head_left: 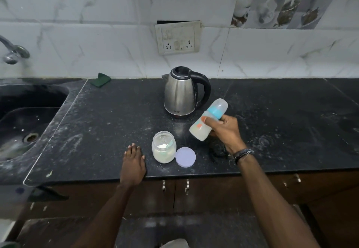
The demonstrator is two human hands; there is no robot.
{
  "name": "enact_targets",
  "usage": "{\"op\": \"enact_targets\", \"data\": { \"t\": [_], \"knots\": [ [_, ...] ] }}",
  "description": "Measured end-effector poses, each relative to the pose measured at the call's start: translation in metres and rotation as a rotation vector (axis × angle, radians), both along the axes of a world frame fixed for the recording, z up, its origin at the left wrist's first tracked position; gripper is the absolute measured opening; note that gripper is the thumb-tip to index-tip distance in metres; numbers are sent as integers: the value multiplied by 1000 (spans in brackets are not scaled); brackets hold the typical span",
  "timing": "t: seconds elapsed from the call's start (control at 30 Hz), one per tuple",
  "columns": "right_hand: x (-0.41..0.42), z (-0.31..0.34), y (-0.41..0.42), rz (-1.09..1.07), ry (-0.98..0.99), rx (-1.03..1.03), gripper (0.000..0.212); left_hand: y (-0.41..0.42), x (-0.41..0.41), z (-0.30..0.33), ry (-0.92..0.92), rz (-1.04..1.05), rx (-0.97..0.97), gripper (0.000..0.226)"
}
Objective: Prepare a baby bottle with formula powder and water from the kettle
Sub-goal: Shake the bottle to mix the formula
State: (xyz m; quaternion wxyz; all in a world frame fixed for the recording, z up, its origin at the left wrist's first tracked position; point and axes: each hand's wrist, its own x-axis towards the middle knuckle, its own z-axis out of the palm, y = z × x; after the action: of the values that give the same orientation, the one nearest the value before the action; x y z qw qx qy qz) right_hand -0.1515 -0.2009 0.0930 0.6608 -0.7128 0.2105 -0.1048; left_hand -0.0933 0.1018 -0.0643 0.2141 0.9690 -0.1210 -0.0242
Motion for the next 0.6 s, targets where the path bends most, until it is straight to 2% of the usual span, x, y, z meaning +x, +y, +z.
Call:
{"op": "enact_targets", "data": {
  "t": [0.07, 0.13, 0.23, 0.3, 0.37, 0.47, 0.53, 0.6],
  "knots": [
    [-1, 5, 1, 83, 96, -95, 33, 0, 0, 1, -6, 0, -2, 50],
    [-3, 3, 0, 130, 74, -75, 32, 0, 2, 0, -22, -5, -8, 49],
    [-1, -1, -1, -2, -4, 7, 37, 0, 1, -2, -13, -4, -11, 47],
    [-1, 0, 0, 58, 67, -66, 36, 1, 1, -1, -16, -2, -15, 47],
    [-3, -2, -1, 101, 63, -47, 32, 0, 1, 1, -31, -7, -24, 54],
    [-2, -3, -2, -26, -6, -13, 34, -1, -1, 2, -27, -12, -10, 60],
    [-1, 1, -2, 37, 47, -102, 41, 0, 0, 2, -24, -10, -5, 57],
    [-2, 1, 0, 84, 36, -91, 42, -1, 1, 1, -33, -11, -7, 57]
  ]
}}
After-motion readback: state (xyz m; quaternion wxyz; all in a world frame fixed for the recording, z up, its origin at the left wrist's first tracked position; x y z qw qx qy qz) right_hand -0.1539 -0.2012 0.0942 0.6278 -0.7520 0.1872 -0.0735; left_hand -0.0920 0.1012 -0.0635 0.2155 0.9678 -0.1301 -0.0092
